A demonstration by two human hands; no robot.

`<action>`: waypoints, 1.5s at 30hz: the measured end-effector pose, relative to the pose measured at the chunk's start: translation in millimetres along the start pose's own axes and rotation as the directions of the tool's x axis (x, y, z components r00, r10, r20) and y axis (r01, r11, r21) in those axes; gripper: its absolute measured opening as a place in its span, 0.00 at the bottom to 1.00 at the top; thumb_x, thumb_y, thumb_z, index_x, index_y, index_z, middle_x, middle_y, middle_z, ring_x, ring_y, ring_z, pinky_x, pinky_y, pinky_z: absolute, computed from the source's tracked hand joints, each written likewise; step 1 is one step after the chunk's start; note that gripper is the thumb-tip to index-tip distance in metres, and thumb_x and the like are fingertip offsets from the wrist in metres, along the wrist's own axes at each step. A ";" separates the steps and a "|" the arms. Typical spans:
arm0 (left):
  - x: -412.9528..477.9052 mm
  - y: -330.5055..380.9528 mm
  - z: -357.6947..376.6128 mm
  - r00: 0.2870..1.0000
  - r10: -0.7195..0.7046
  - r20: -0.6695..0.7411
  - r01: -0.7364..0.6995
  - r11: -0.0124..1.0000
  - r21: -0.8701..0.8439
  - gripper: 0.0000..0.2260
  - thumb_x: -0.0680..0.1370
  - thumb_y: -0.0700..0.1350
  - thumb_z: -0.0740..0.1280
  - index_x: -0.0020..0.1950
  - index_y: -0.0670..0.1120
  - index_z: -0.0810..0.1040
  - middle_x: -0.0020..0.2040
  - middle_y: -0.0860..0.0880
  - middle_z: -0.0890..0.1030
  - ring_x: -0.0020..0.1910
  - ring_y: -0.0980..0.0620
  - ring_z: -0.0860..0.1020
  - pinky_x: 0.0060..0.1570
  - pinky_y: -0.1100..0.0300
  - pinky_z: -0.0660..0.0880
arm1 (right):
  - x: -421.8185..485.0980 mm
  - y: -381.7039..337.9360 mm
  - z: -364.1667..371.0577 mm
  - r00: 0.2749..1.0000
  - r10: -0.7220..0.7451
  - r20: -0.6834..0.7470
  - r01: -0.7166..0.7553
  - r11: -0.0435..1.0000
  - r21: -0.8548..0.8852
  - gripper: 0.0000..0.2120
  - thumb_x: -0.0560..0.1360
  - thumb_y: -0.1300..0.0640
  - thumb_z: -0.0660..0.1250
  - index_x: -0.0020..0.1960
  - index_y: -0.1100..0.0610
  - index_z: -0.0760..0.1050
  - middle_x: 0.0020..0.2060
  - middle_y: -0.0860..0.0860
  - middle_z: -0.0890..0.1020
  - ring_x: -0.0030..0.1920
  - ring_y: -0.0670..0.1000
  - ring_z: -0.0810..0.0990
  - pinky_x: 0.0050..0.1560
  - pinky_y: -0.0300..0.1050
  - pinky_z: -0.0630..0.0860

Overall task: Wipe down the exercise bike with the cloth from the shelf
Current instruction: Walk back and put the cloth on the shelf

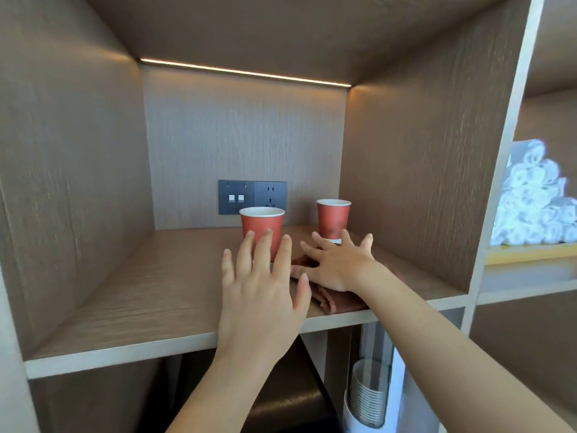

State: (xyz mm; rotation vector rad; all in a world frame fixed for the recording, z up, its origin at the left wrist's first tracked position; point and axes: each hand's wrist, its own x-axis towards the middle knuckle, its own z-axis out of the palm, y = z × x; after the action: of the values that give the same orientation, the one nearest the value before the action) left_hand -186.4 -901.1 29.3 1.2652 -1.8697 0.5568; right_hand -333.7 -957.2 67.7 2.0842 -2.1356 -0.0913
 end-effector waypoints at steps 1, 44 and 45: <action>-0.1 -0.5 -0.2 1.000 -0.006 0.011 0.006 1.000 0.006 0.24 0.73 0.55 0.58 0.64 0.44 0.74 0.63 0.40 0.75 0.64 0.38 0.71 0.61 0.36 0.63 | 1.2 0.0 -1.4 1.000 0.007 0.023 -0.008 1.000 0.007 0.37 0.68 0.25 0.41 0.73 0.39 0.42 0.76 0.44 0.42 0.74 0.62 0.39 0.65 0.74 0.37; -10.2 60.3 24.5 0.999 0.037 -0.009 -0.037 0.999 -0.013 0.19 0.74 0.50 0.60 0.59 0.43 0.78 0.61 0.42 0.78 0.61 0.42 0.75 0.57 0.46 0.72 | -63.6 90.8 44.0 0.883 0.099 -0.459 0.124 0.894 0.431 0.18 0.76 0.41 0.58 0.63 0.44 0.74 0.69 0.43 0.68 0.73 0.46 0.56 0.72 0.58 0.46; -10.4 60.6 24.8 0.999 0.031 -0.012 -0.031 0.999 -0.010 0.18 0.74 0.50 0.60 0.59 0.43 0.78 0.61 0.42 0.78 0.61 0.42 0.75 0.57 0.46 0.72 | -62.7 89.9 45.5 0.875 0.108 -0.473 0.123 0.894 0.432 0.18 0.76 0.41 0.58 0.62 0.44 0.74 0.69 0.43 0.68 0.73 0.46 0.56 0.72 0.58 0.46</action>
State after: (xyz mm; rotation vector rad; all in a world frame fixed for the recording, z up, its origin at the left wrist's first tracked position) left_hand -248.9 -888.6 10.7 1.2258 -1.8831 0.5696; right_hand -428.3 -895.0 32.2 2.0295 -1.9466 0.9202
